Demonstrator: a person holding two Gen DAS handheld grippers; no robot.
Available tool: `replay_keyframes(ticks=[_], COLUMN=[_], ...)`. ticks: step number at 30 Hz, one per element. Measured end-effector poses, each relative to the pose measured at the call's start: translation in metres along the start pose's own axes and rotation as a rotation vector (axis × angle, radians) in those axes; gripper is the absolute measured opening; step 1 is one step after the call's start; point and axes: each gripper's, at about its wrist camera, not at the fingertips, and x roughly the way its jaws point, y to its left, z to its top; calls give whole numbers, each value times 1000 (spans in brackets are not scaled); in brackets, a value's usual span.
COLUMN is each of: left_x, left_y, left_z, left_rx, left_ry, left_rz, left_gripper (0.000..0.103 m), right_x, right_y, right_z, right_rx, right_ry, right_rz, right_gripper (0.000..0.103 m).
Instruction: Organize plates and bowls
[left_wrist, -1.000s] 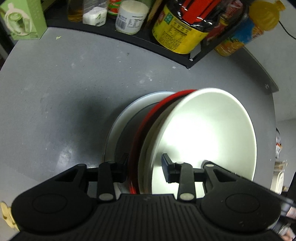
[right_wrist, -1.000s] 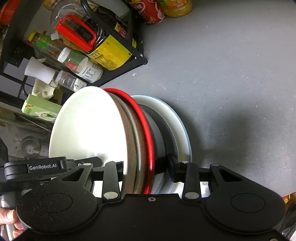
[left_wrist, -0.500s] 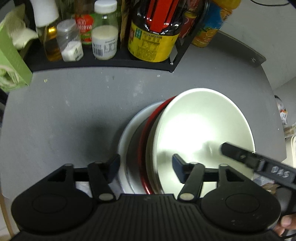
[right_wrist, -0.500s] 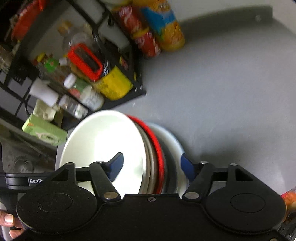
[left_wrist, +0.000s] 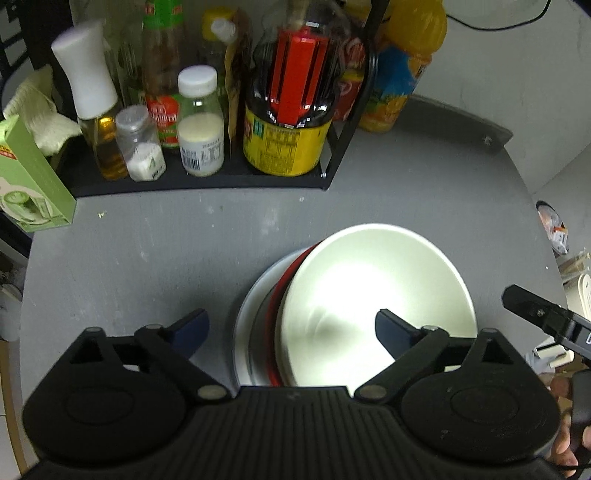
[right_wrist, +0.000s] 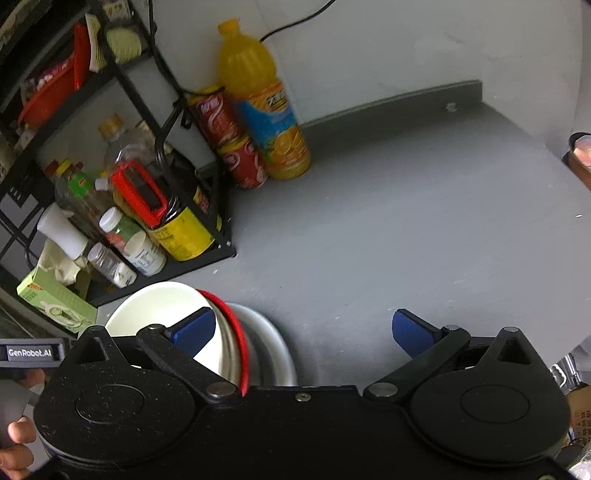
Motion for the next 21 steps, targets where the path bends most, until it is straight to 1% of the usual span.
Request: replay_keyframes(ticks=[3,6,8,9,11,13,15,18,21], left_x=[-8,-18,-25,-30,-39,-48,-54,-68,-86], left_y=[-7,-16,-23,-26,-33,-39,-44,-48,-57], left_z=[-2,-7,-13,-17,-26,-35,-44,-56,-71], left_rx=[-3,-7,-11,-16,-27,-19,-8,-18,1], left_ry=[-33,-58,-80,-83,-92,-112,-125,-136,-170], left_rz=[-6,-29,-19,-13,-24,-23,-2,-12,-4], left_gripper=[102,103,103,103,103,103,103,103,103], right_x=[-16,-34,-46,-53,-66,-76,-84,-102,-120], right_y=[-9,-18,-26,-30,-36,-40,-43,-47,-50], right_z=[-3,-5,-7,-7,-9,-13,-16,-23,-32], right_rx=[0,-17,-21,-20,-27,-55,-75,-83,-97], right_ry=[-31,-72,-81,-87,-102,-116,-120,-141,-161], right_rz=[-28,-40,-53,-50,-42,-54,-63,-60,-64], right_gripper=[103,103,103,103,103,103,103,103,103])
